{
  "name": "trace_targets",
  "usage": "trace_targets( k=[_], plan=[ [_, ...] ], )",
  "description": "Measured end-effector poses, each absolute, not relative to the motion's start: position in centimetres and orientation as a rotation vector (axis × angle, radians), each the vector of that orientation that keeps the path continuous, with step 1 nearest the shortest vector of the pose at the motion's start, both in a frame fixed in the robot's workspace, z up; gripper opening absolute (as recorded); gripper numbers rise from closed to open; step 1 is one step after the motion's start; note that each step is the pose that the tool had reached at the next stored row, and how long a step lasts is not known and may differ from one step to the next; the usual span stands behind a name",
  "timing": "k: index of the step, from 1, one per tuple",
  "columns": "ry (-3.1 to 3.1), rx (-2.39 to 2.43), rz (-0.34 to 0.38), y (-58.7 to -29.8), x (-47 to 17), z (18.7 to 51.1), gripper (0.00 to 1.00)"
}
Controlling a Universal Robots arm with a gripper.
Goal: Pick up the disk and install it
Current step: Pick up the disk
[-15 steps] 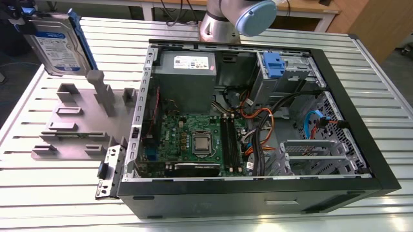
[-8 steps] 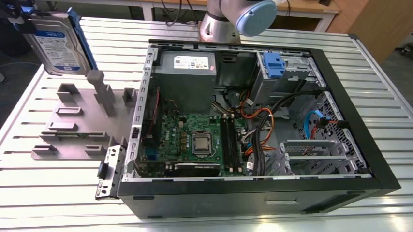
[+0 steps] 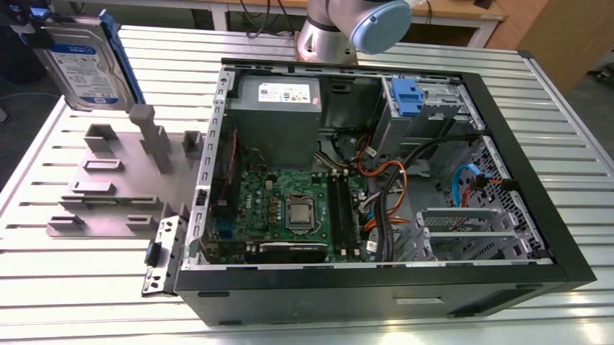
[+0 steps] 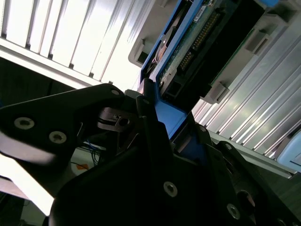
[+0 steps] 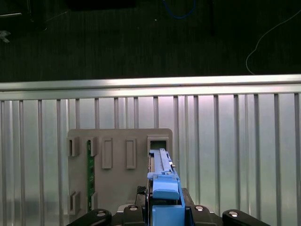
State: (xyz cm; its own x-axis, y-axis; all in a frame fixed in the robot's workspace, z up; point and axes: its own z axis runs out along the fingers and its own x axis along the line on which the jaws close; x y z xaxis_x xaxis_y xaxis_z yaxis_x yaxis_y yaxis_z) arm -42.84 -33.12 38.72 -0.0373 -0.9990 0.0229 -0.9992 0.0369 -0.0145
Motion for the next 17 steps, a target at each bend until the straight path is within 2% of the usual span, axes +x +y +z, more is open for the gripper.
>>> trace_targets(
  k=[17],
  plan=[
    [-2.258, 2.175, 0.041, -33.12, -42.84, 39.21, 0.36]
  ],
)
